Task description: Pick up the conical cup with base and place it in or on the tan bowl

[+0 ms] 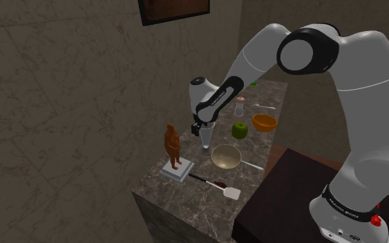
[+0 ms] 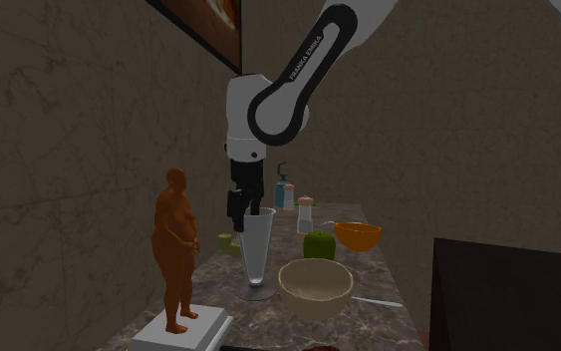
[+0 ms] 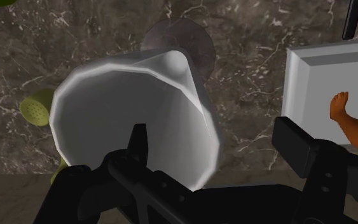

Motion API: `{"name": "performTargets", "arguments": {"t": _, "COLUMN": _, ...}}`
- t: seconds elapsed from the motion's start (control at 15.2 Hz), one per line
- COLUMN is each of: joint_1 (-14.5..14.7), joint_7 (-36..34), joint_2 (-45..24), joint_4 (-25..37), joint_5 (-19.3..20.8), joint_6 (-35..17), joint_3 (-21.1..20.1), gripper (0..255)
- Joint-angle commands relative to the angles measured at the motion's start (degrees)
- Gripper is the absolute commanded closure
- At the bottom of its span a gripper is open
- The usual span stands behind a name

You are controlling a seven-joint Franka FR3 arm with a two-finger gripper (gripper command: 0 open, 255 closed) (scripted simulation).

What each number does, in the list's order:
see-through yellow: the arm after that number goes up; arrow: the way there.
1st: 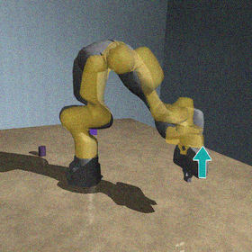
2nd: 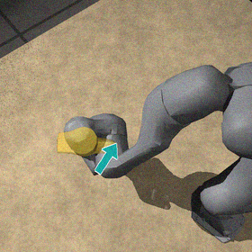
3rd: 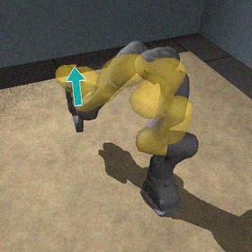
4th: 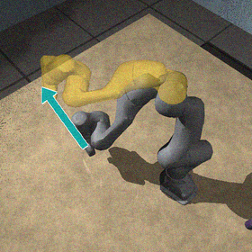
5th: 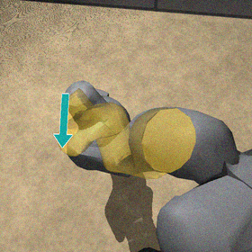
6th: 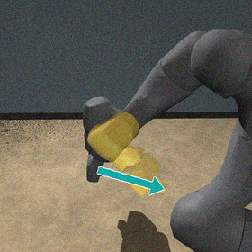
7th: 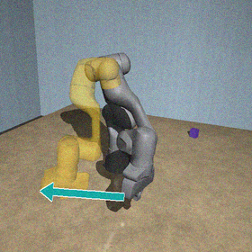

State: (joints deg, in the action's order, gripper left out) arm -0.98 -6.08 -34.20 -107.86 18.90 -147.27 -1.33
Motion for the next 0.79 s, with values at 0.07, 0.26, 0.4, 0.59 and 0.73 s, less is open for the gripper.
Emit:
{"name": "performTargets", "arguments": {"t": 0.07, "joint_1": 0.0, "joint_7": 0.0, "joint_2": -0.2, "joint_4": 0.1, "joint_5": 0.0, "joint_6": -0.1, "joint_3": 0.0, "gripper": 0}}
{"name": "performTargets", "arguments": {"t": 0.26, "joint_1": 0.0, "joint_7": 0.0, "joint_2": -0.2, "joint_4": 0.1, "joint_5": 0.0, "joint_6": -0.1, "joint_3": 0.0, "gripper": 0}}
{"name": "performTargets", "arguments": {"t": 0.4, "joint_1": 0.0, "joint_7": 0.0, "joint_2": -0.2, "joint_4": 0.1, "joint_5": 0.0, "joint_6": -0.1, "joint_3": 0.0, "gripper": 255}}
{"name": "performTargets", "arguments": {"t": 0.59, "joint_1": 0.0, "joint_7": 0.0, "joint_2": -0.2, "joint_4": 0.1, "joint_5": 0.0, "joint_6": -0.1, "joint_3": 0.0, "gripper": 255}}
{"name": "performTargets", "arguments": {"t": 0.73, "joint_1": 0.0, "joint_7": 0.0, "joint_2": -0.1, "joint_4": 0.1, "joint_5": 0.0, "joint_6": -0.1, "joint_3": 0.0, "gripper": 255}}
